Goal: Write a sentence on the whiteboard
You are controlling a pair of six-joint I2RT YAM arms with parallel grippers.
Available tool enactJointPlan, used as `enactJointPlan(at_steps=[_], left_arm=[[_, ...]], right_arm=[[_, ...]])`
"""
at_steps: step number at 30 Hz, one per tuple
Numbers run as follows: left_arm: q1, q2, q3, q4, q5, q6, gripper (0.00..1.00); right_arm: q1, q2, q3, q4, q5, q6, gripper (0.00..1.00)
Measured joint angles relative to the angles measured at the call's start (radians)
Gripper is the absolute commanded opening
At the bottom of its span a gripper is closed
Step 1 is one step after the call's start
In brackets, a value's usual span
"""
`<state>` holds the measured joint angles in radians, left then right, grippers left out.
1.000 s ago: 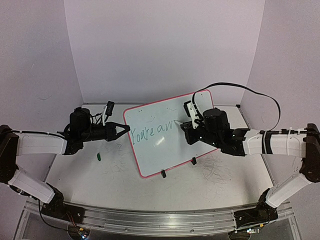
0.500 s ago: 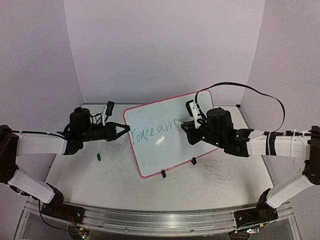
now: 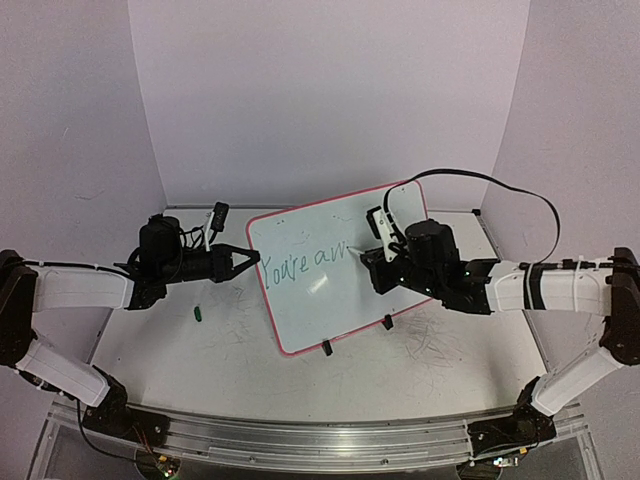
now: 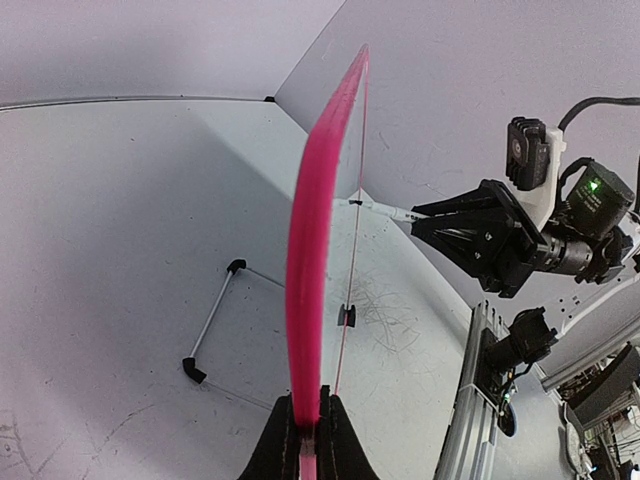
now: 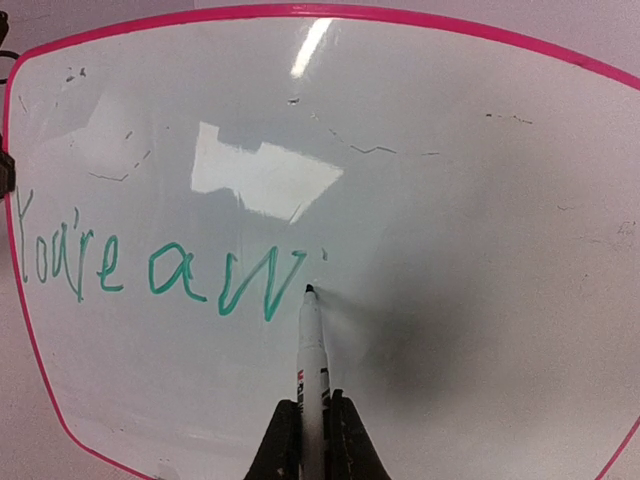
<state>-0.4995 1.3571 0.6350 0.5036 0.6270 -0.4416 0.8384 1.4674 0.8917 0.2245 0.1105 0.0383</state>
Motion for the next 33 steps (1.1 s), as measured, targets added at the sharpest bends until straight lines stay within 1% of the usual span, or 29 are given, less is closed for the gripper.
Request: enactJointPlan(at_steps=[24, 33], left_arm=[[0.0, -0.002, 0.0, -0.008, -0.001, 0.0, 0.0], [0.0, -0.002, 0.0, -0.008, -0.001, 0.0, 0.0]], right_arm=[[0.025, 0.004, -0.015, -0.023, 0.004, 0.038, 0.0], [0.023, -0.026, -0.015, -0.03, 0.005, 0.044, 0.0]])
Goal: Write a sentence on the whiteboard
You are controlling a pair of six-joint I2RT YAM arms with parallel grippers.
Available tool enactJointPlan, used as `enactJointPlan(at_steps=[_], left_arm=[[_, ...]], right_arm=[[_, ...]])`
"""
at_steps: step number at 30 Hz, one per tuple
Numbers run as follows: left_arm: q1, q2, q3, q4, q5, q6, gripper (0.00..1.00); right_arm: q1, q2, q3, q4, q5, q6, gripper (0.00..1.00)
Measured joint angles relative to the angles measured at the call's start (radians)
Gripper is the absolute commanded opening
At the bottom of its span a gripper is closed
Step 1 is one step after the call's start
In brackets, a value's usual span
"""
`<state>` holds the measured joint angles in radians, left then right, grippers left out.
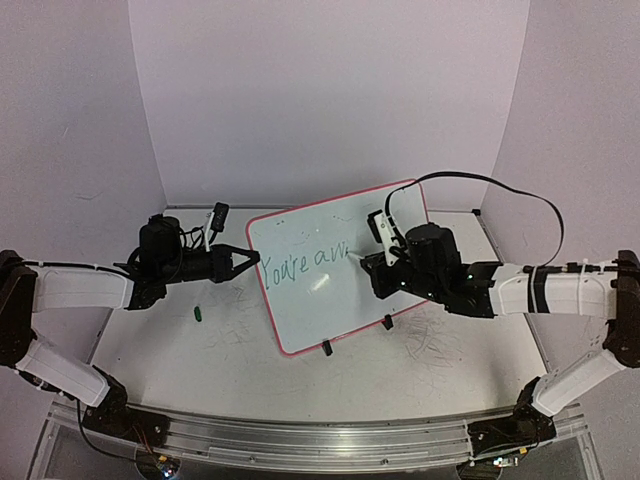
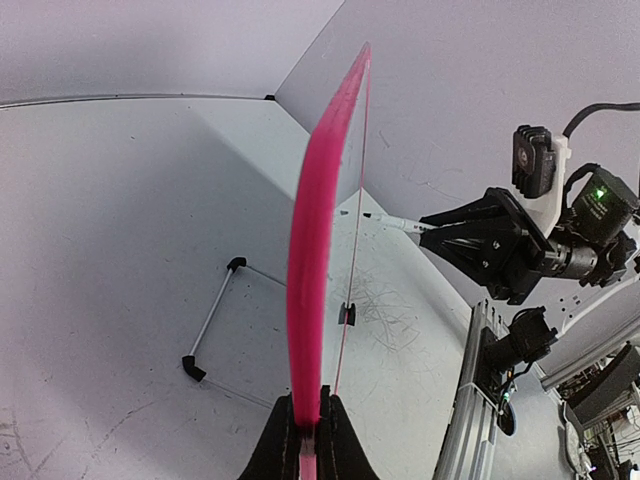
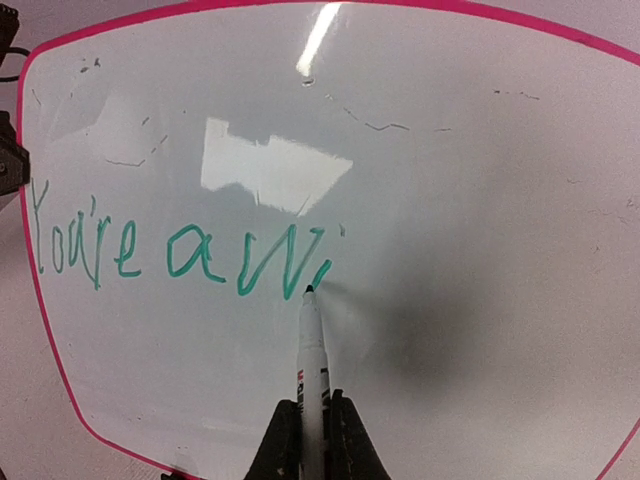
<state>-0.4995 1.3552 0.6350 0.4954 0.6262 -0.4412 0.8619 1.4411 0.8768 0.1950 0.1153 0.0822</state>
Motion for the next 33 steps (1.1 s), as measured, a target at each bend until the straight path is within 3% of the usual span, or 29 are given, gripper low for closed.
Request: enactJointPlan(at_steps=[33], left_arm=[[0.0, 0.0, 0.0, 0.0, 0.0, 0.001, 0.0]], right_arm=[[-0.015, 0.019, 0.022, 0.017, 0.038, -0.014, 0.0]])
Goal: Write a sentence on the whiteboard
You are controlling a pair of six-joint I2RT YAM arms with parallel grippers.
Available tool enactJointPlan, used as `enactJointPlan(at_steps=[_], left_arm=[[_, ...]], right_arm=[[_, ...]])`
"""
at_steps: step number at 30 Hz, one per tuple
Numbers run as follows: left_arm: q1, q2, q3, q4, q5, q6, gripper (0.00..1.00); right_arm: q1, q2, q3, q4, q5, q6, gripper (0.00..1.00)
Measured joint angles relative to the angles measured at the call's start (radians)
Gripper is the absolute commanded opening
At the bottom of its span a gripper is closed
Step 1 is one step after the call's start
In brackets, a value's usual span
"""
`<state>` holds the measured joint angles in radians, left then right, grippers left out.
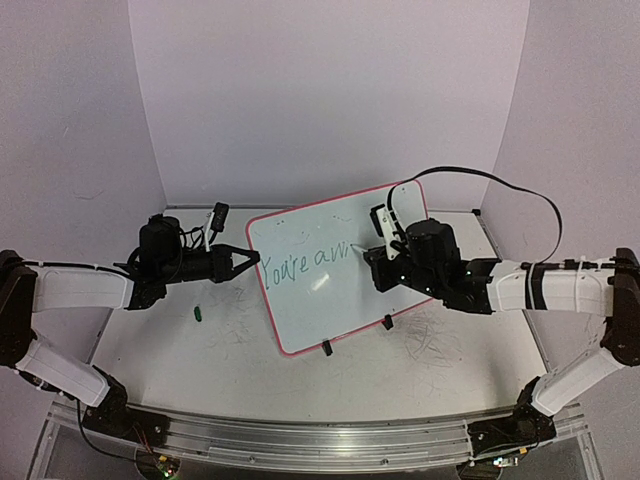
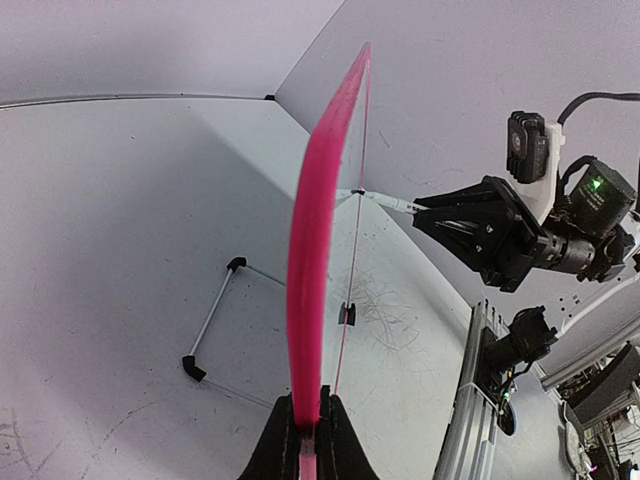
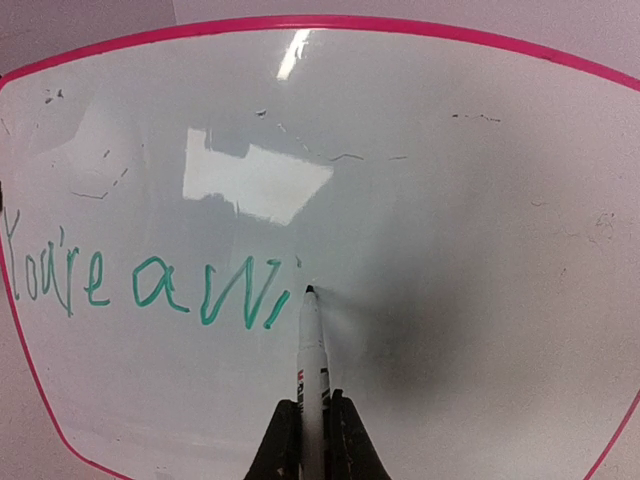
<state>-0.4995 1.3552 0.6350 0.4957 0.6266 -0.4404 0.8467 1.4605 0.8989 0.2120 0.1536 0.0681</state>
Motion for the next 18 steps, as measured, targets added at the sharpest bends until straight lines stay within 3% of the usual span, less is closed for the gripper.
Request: enactJointPlan(at_steps=[18], left_arm=[[0.0, 0.0, 0.0, 0.0, 0.0, 0.0, 0.0]], right_arm=[[0.0, 0.004, -0.004, 0.003, 0.017, 0.001, 0.0]])
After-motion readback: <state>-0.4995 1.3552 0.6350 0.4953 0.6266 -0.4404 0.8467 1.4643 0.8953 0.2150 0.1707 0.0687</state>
